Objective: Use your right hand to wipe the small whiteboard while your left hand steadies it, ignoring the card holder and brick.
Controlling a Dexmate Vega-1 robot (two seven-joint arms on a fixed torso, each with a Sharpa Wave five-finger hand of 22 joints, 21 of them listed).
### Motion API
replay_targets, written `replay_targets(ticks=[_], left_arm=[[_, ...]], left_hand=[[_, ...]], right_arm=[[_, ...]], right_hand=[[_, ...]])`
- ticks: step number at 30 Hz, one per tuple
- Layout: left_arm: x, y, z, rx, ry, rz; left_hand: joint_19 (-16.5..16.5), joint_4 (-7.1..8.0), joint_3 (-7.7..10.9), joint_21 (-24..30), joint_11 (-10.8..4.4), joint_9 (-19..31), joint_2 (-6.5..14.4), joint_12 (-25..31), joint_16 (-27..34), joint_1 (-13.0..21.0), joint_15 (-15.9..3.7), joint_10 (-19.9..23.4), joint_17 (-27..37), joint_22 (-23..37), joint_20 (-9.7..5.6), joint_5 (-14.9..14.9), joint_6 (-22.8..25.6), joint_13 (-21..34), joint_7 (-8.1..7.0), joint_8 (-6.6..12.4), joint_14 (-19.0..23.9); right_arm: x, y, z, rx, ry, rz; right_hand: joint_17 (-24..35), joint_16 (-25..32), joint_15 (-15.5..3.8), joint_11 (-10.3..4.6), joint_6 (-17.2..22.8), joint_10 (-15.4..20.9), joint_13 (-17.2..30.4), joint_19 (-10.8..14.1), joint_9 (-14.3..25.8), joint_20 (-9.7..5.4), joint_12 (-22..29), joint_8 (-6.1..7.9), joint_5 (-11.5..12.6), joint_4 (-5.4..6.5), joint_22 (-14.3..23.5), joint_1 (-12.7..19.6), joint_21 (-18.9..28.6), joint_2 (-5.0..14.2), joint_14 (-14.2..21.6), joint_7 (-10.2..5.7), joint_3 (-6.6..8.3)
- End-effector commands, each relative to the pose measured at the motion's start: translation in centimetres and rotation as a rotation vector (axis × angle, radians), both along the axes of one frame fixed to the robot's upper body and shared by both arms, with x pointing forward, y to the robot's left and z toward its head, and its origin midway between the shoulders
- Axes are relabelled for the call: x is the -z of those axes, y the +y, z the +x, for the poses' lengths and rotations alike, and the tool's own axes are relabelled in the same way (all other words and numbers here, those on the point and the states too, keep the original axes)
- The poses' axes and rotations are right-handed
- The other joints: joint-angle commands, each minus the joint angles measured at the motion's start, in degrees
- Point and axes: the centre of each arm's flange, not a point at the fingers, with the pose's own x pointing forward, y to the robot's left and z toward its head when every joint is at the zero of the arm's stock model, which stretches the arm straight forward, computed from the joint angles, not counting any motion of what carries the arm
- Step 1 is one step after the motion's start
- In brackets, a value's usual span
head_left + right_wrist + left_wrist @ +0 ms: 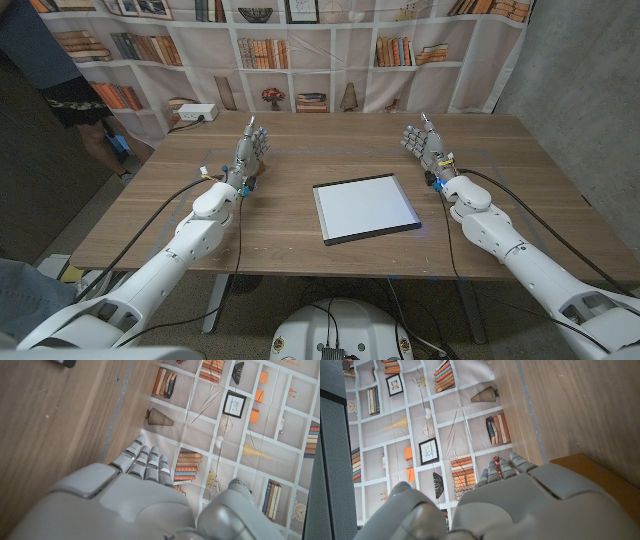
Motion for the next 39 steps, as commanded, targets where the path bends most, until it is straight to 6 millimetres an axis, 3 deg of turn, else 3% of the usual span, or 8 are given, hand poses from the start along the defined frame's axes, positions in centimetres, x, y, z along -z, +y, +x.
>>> replay_targets(ticks=[1,13,21,34,39], left_arm=[[0.2,0.1,-1.0,0.017,-0.031,0.004],[0.2,-0.2,-2.1,0.046,-0.081,0.044],[-0.9,-1.0,-3.3,0.084,-0.144,0.083],[-1.1,-2.7,-5.2,0.093,-0.179,0.190],[-1.1,-3.4,-6.0,0.058,-0.222,0.223]], left_hand=[[0.1,-0.12,0.35,0.4,0.10,0.1,0.0,0.3,0.3,0.4,0.13,0.3,0.2,0.2,-1.15,0.4,-0.1,0.3,0.13,0.40,0.1],[2.0,-0.83,0.39,0.8,0.06,0.1,1.5,1.0,0.7,2.1,-0.07,2.9,0.1,0.2,-0.84,1.3,2.3,0.2,0.30,0.97,2.6],[3.8,-1.36,0.65,1.1,0.01,0.1,2.5,1.4,1.0,3.5,-0.16,4.8,0.1,0.2,-0.83,1.8,4.4,0.2,0.36,1.44,4.8],[6.0,-1.94,0.87,1.5,-0.08,0.1,3.5,1.6,1.2,5.2,-0.34,7.0,0.1,0.2,-0.71,2.1,6.8,0.2,0.26,1.78,7.2],[9.3,-2.53,1.06,2.2,0.48,0.2,4.3,2.1,1.5,6.8,-0.53,9.9,0.1,0.2,-0.77,2.3,9.3,0.2,0.51,2.10,10.2]], right_arm=[[-0.4,1.0,-0.5,-0.001,0.018,-0.039],[0.2,0.9,-3.0,0.023,-0.050,-0.062],[-0.2,0.9,-4.7,0.037,-0.128,-0.056],[1.2,-0.6,-6.8,0.072,-0.198,-0.021],[1.7,-1.1,-7.4,0.092,-0.195,-0.014]], right_hand=[[0.1,0.3,0.05,0.00,0.5,0.7,0.1,0.6,0.1,-1.10,0.4,0.28,0.4,-0.03,0.1,0.6,0.5,-0.04,0.6,-0.20,0.45],[0.1,0.3,-0.09,-0.13,0.9,1.3,0.1,0.9,0.1,-1.01,0.5,0.26,0.3,-0.12,0.1,0.7,0.5,-0.04,1.0,-0.57,0.35],[0.1,0.3,-0.69,-0.36,1.5,1.8,0.2,1.2,0.1,-1.09,0.6,0.37,0.3,-0.25,0.1,1.0,0.6,0.06,1.5,-1.05,0.36],[0.1,0.4,-2.27,-1.70,3.2,3.0,0.2,3.2,0.1,-2.35,0.8,0.60,0.4,-0.50,0.1,1.2,1.0,-0.35,3.0,-2.01,-0.07],[0.1,0.5,-2.29,-1.75,3.5,3.3,0.2,3.4,0.2,-2.42,0.8,0.65,0.4,-0.57,0.1,1.3,1.0,-0.37,3.3,-2.05,-0.11]])
